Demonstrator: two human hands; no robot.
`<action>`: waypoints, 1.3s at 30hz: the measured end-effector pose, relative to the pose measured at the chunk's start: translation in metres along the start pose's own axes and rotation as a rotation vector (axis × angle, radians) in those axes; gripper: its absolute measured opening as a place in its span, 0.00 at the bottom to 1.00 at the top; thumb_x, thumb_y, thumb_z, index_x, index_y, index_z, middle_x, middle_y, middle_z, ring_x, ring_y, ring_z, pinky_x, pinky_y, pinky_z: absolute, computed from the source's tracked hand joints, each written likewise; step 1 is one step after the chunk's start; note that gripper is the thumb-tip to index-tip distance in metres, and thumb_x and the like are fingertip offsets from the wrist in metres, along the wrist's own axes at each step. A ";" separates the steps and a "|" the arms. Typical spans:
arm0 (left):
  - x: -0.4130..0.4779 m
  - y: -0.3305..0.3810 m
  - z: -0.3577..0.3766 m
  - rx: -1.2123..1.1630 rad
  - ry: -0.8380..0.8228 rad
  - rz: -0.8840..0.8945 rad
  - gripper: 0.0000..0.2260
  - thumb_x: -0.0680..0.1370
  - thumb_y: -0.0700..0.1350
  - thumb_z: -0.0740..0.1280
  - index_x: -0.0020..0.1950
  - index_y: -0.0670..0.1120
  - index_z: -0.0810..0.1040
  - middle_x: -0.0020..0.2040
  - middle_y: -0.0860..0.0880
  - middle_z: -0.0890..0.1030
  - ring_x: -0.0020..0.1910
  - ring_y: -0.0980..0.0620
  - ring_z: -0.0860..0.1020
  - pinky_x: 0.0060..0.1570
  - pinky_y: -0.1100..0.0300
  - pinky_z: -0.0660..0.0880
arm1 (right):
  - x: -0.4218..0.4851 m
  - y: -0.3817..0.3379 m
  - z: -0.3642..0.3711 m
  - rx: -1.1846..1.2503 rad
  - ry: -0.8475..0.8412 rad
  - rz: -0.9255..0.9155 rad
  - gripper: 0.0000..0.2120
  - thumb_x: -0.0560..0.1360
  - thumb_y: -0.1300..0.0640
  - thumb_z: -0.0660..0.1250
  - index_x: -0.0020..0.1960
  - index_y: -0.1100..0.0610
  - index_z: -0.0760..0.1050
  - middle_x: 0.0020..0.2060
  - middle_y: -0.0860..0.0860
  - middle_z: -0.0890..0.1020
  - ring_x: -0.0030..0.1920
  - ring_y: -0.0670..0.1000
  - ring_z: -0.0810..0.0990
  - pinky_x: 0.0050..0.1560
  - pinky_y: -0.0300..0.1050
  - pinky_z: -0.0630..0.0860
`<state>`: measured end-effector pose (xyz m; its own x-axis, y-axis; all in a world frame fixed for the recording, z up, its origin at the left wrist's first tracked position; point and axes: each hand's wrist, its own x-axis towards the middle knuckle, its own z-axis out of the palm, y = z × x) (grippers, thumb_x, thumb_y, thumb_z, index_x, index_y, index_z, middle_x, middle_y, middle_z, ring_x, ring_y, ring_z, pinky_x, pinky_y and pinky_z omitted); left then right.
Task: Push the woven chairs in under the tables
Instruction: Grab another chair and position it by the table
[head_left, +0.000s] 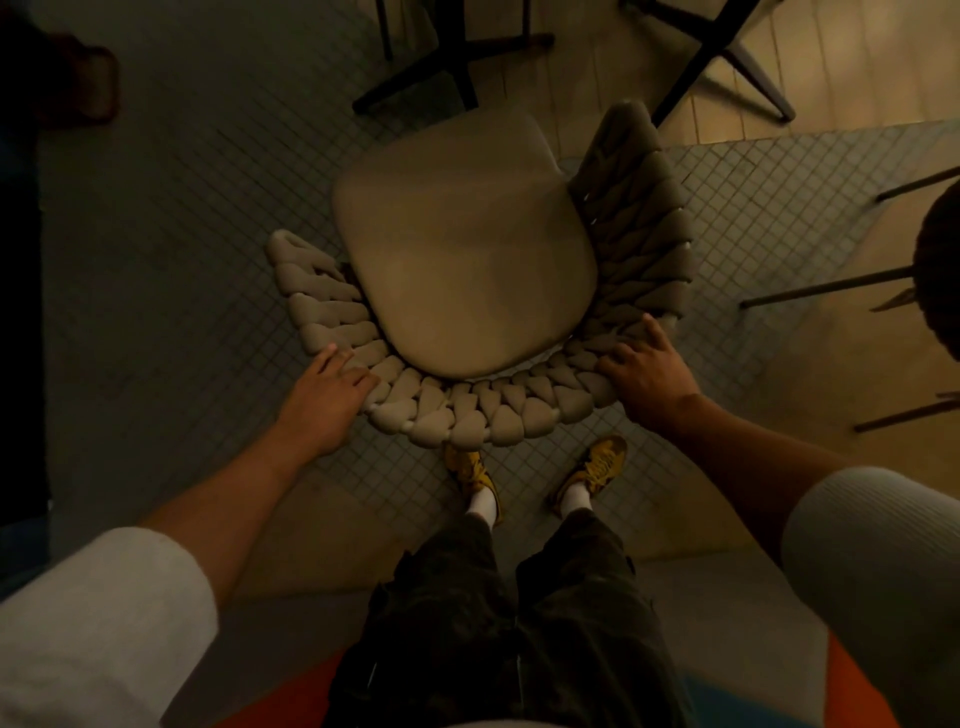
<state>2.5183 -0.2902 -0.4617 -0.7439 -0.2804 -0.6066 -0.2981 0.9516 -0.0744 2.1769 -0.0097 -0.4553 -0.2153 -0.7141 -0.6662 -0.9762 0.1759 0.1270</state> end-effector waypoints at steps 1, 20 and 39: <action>0.000 0.000 0.000 -0.004 -0.006 -0.004 0.34 0.73 0.47 0.72 0.79 0.50 0.66 0.77 0.48 0.69 0.81 0.41 0.56 0.80 0.47 0.44 | -0.001 -0.001 -0.001 -0.006 0.001 -0.001 0.28 0.77 0.50 0.67 0.77 0.46 0.68 0.75 0.52 0.71 0.78 0.55 0.65 0.78 0.66 0.31; -0.047 0.000 0.014 0.093 -0.181 -0.099 0.29 0.76 0.53 0.68 0.77 0.55 0.66 0.77 0.46 0.68 0.78 0.46 0.61 0.77 0.44 0.33 | -0.034 -0.110 0.011 0.091 0.051 -0.026 0.24 0.69 0.52 0.74 0.65 0.54 0.81 0.58 0.58 0.84 0.61 0.60 0.82 0.77 0.68 0.58; -0.063 0.002 0.011 -0.889 0.443 -0.686 0.14 0.73 0.46 0.72 0.57 0.56 0.81 0.55 0.49 0.83 0.51 0.44 0.81 0.48 0.49 0.80 | -0.017 -0.026 -0.025 0.642 0.315 0.255 0.13 0.75 0.46 0.67 0.56 0.48 0.83 0.58 0.50 0.82 0.65 0.59 0.74 0.62 0.59 0.72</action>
<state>2.5714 -0.2693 -0.4326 -0.3585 -0.8779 -0.3176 -0.8896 0.2180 0.4014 2.2054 -0.0189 -0.4290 -0.5240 -0.7412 -0.4196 -0.7086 0.6527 -0.2681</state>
